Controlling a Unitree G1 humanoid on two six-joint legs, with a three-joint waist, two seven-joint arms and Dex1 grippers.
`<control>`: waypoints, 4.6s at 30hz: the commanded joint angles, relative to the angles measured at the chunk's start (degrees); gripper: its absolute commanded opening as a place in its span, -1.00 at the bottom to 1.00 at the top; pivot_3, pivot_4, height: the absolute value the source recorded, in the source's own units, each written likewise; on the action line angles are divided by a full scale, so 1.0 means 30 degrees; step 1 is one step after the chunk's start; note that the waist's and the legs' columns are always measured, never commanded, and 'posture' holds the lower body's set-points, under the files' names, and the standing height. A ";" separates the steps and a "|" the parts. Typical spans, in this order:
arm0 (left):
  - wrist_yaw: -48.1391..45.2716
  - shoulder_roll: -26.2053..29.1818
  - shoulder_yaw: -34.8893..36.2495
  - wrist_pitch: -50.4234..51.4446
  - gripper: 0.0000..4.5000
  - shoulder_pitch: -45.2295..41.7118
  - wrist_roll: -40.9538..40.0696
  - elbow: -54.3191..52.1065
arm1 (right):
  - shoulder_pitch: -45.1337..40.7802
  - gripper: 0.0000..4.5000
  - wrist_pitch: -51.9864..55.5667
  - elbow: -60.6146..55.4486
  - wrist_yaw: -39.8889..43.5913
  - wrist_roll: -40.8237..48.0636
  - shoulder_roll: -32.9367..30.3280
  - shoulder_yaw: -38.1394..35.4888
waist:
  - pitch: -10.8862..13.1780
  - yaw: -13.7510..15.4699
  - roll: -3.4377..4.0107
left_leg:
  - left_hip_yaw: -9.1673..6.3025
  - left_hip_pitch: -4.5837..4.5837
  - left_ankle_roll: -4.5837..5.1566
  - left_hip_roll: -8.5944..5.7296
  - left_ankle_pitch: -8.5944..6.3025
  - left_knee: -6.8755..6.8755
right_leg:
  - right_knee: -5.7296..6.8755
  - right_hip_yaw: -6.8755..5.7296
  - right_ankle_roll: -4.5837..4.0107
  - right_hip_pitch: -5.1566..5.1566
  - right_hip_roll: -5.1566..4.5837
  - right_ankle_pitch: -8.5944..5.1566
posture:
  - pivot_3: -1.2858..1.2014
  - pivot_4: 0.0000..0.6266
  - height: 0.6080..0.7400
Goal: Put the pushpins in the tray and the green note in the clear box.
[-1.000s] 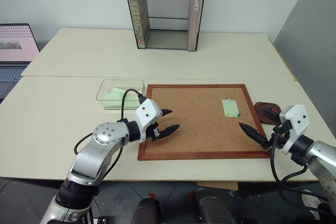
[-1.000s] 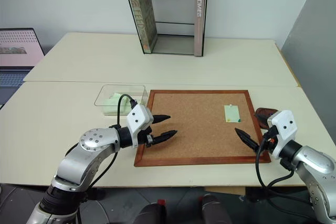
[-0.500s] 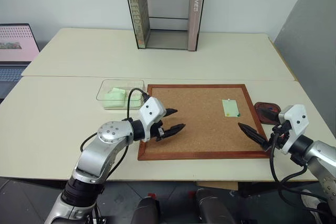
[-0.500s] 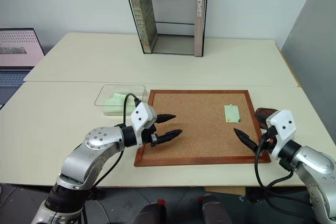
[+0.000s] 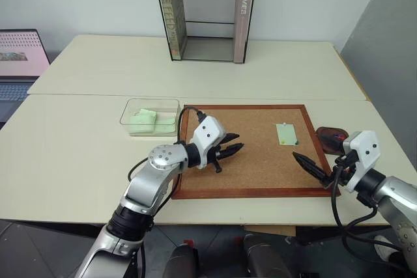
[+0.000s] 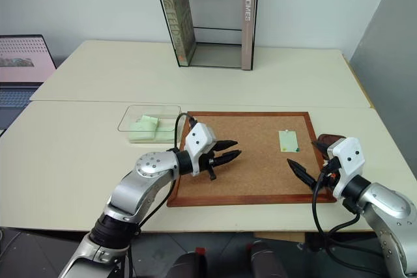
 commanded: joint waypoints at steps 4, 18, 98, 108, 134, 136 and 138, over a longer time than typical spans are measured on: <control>-0.0013 -0.1955 -0.0811 -0.1763 -0.98 -0.1515 0.0490 0.2616 | -0.0630 1.00 -0.0093 -0.0163 -0.0967 -0.0355 0.0598 0.0803 | 0.0000 -0.0013 0.0001 | -0.0003 0.0002 0.0000 -0.0003 0.0000 0.0001 | 0.0000 -0.0001 0.0006 0.0005 0.0001 0.0003 | 0.03 -0.52 1.00; -0.1272 -0.3254 -0.1845 -0.5029 -0.98 -0.2109 0.2348 0.9548 | -0.5631 1.00 0.0661 0.4687 -0.2067 -0.1634 0.1346 0.2747 | -0.0015 -0.0012 0.0026 | -0.0012 0.0049 0.0003 -0.0016 0.0002 0.0000 | -0.0009 0.0012 0.0022 0.0060 0.0003 0.0015 | 0.03 -0.52 1.00; -0.1986 -0.3167 -0.1957 -0.4071 -1.00 -0.1648 0.3219 0.9163 | -0.5936 -0.97 -0.1147 1.0555 -0.3171 -0.7539 -0.0971 0.1425 | -0.0055 -0.0096 0.0095 | 0.0018 0.0148 0.0031 -0.0024 0.0016 -0.0017 | -0.0062 0.0052 0.0010 0.0139 -0.0001 0.0000 | 0.03 -0.52 1.00; -0.1908 -0.3140 -0.1865 -0.4193 -1.00 -0.1682 0.3272 0.9333 | -0.6951 -0.11 -0.1373 1.1487 -0.3275 -0.7810 -0.0709 0.1454 | -0.0054 -0.0095 0.0094 | 0.0013 0.0142 0.0031 -0.0027 0.0015 -0.0019 | -0.0062 0.0051 0.0011 0.0138 -0.0002 0.0000 | 0.03 -0.52 1.00; -0.2070 -0.3033 -0.1878 -0.4502 -1.00 -0.1880 0.3469 0.9566 | -0.4271 0.41 0.0756 0.5663 -0.3908 -0.3961 0.3562 0.1836 | -0.0053 -0.0110 0.0094 | 0.0003 0.0136 0.0030 -0.0013 0.0014 -0.0026 | -0.0079 0.0042 0.0006 0.0119 -0.0001 -0.0004 | 0.03 -0.52 1.00; -0.2074 -0.3027 -0.1873 -0.4520 -1.00 -0.1892 0.3471 0.9593 | -0.4493 0.41 0.0518 0.5999 -0.4031 -0.4152 0.3789 0.2087 | -0.0053 -0.0096 0.0093 | 0.0004 0.0131 0.0030 -0.0015 0.0015 -0.0026 | -0.0083 0.0043 0.0006 0.0115 -0.0002 -0.0004 | 0.03 -0.52 1.00; -0.2067 -0.3033 -0.1876 -0.4506 -1.00 -0.1908 0.3473 0.9597 | -0.4701 0.41 0.0251 0.6438 -0.4089 -0.4346 0.3913 0.2314 | -0.0053 -0.0095 0.0093 | 0.0007 0.0123 0.0030 -0.0016 0.0014 -0.0023 | -0.0093 0.0045 0.0006 0.0116 -0.0004 -0.0004 | 0.03 -0.52 1.00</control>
